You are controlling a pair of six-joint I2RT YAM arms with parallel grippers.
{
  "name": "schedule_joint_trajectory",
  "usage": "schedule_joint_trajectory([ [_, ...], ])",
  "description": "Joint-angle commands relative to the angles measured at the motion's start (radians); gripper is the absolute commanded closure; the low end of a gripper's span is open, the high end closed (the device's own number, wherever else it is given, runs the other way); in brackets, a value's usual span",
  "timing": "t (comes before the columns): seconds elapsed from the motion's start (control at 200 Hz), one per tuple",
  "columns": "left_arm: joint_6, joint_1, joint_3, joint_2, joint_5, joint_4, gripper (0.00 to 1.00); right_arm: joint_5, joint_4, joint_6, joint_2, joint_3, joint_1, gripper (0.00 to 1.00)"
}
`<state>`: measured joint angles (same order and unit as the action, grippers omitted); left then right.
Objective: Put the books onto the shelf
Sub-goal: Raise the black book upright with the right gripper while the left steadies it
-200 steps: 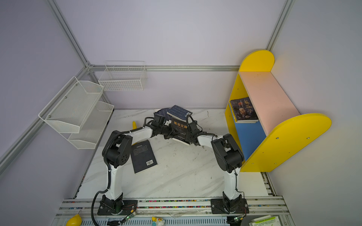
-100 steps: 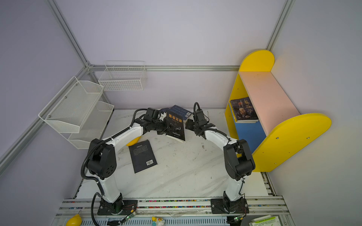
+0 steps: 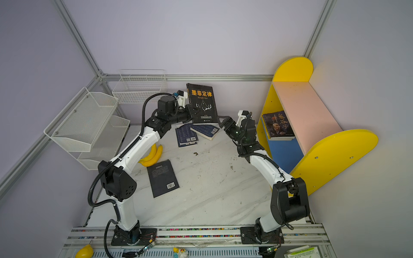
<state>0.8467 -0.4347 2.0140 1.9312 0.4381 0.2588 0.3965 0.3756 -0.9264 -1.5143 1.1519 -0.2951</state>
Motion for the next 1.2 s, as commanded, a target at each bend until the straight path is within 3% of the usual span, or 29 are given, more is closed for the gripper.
schedule_joint_trajectory([
  [0.0, 0.113, -0.005, 0.134, 0.010, -0.005, -0.269, 1.00, 0.033, 0.162, -0.086, 0.046, -0.016, -0.059, 0.09],
  [0.27, 0.272, -0.010, 0.068, -0.003, 0.019, -0.425, 1.00, -0.011, 0.479, -0.131, -0.006, -0.024, -0.144, 0.08],
  [0.42, 0.324, -0.010, 0.011, -0.026, 0.025, -0.488, 1.00, -0.034, 0.522, -0.143, -0.059, 0.021, -0.147, 0.09],
  [0.705, 0.368, -0.020, -0.046, -0.046, 0.019, -0.546, 1.00, -0.087, 0.678, -0.235, -0.133, 0.056, -0.149, 0.20],
  [0.855, 0.376, -0.030, -0.054, -0.041, 0.022, -0.550, 1.00, -0.125, 0.657, -0.224, -0.130, 0.080, -0.148, 0.34],
  [1.06, 0.385, -0.045, -0.049, -0.028, 0.033, -0.559, 1.00, -0.158, 0.583, -0.258, -0.152, 0.112, -0.149, 0.64],
  [1.195, 0.374, -0.044, -0.056, -0.030, 0.027, -0.563, 0.90, -0.194, 0.500, -0.294, -0.132, 0.115, -0.149, 0.80],
])
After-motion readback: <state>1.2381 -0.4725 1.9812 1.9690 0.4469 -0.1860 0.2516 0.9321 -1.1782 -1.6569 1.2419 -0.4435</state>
